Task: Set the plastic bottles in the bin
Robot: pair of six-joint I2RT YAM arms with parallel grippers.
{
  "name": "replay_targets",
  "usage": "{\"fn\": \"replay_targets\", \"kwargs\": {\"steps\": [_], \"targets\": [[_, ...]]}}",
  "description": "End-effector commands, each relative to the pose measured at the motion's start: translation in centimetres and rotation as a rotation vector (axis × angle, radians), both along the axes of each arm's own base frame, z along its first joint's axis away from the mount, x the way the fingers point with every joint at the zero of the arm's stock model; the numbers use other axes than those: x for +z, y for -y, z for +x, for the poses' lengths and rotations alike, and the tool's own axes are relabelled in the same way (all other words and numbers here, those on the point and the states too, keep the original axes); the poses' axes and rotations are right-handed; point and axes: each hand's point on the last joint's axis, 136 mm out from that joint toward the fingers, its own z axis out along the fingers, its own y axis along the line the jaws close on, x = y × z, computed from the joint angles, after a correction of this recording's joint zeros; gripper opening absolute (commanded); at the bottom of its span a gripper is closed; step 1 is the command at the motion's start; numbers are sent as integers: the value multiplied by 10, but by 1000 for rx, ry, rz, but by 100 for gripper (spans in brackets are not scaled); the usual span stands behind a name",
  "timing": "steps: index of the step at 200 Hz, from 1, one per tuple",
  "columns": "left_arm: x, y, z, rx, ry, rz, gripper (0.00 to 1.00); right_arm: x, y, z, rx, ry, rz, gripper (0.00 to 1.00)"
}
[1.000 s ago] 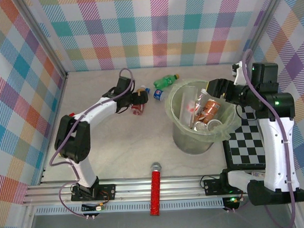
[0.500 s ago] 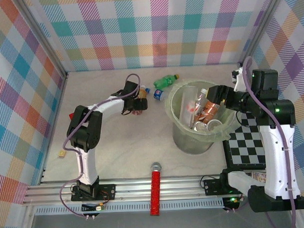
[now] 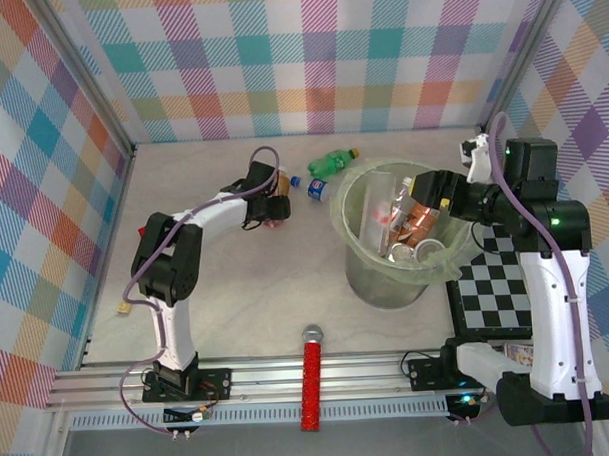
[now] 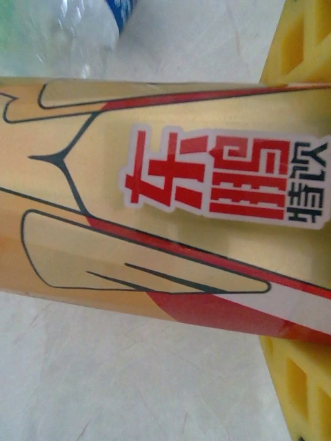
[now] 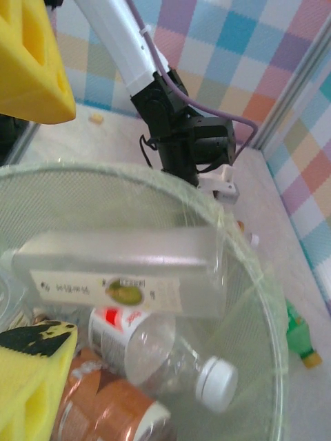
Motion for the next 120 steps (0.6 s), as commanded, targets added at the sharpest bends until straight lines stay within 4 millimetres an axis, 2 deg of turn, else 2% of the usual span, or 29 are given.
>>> {"fn": "replay_targets", "kwargs": {"steps": [1, 31, 40, 55, 89, 112, 120], "targets": [[73, -3, -8, -4, 133, -68, 59, 23, -23, 1, 98, 44, 98, 75], [141, -5, -36, -40, 255, -173, 57, 32, -49, 8, 166, 68, 100, 75], [167, -2, -43, -59, 316, -225, 56, 35, -59, 10, 191, 80, 99, 76], [197, 4, -61, -100, 371, -306, 54, 38, -77, 16, 226, 98, 92, 77], [241, 36, -111, -243, 448, -427, 52, 42, -123, 29, 305, 134, 81, 91], [259, 58, -138, -320, 477, -467, 52, 40, -147, 40, 334, 140, 59, 100], [261, 65, -145, -339, 480, -476, 51, 41, -155, 42, 345, 150, 59, 99]]}}
